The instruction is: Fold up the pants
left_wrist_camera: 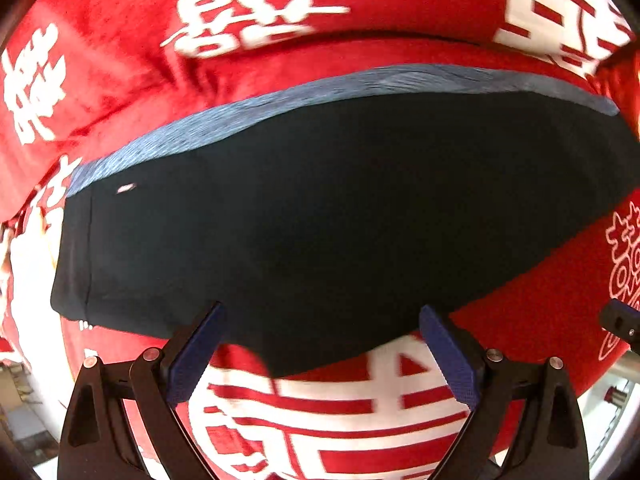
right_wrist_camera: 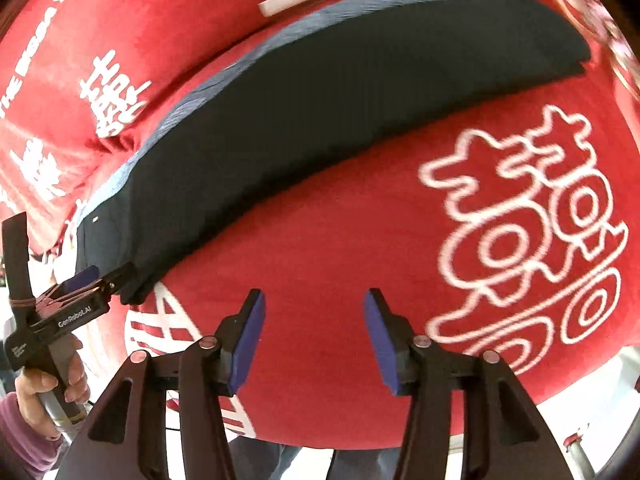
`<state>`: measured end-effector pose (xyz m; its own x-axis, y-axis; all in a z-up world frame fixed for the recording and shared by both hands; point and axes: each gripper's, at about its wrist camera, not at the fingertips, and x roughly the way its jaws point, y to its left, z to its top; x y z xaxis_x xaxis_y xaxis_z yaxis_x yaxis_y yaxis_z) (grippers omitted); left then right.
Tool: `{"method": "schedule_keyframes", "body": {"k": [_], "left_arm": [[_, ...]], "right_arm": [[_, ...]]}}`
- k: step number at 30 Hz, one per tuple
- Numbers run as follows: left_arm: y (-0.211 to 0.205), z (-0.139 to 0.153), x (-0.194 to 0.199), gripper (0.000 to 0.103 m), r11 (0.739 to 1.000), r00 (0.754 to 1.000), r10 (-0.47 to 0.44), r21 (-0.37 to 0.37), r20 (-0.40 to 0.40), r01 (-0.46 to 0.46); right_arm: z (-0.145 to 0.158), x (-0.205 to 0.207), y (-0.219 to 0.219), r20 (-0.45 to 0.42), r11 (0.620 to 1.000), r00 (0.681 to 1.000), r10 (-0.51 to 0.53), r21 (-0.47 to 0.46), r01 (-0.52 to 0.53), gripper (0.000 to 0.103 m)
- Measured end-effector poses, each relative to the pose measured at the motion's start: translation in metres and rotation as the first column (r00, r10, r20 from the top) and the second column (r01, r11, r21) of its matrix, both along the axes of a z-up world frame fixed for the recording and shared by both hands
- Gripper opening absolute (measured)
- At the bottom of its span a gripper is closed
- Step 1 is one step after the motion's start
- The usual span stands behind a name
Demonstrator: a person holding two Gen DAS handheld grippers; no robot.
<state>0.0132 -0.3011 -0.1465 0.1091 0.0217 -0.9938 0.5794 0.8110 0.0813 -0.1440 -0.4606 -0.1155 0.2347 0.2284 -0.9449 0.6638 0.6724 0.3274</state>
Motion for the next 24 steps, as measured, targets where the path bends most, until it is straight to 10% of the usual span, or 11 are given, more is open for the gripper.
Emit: {"method": "schedule_keyframes", "body": {"k": [24], "left_arm": [[-0.172,0.001,-0.031,0.098,0.998,0.998,-0.054,-0.033,0.012,0.054]], "right_arm": [[-0.015,-0.074,-0.186,0.083,0.969,0.965,-0.247,-0.01,0.249,0.055]]}}
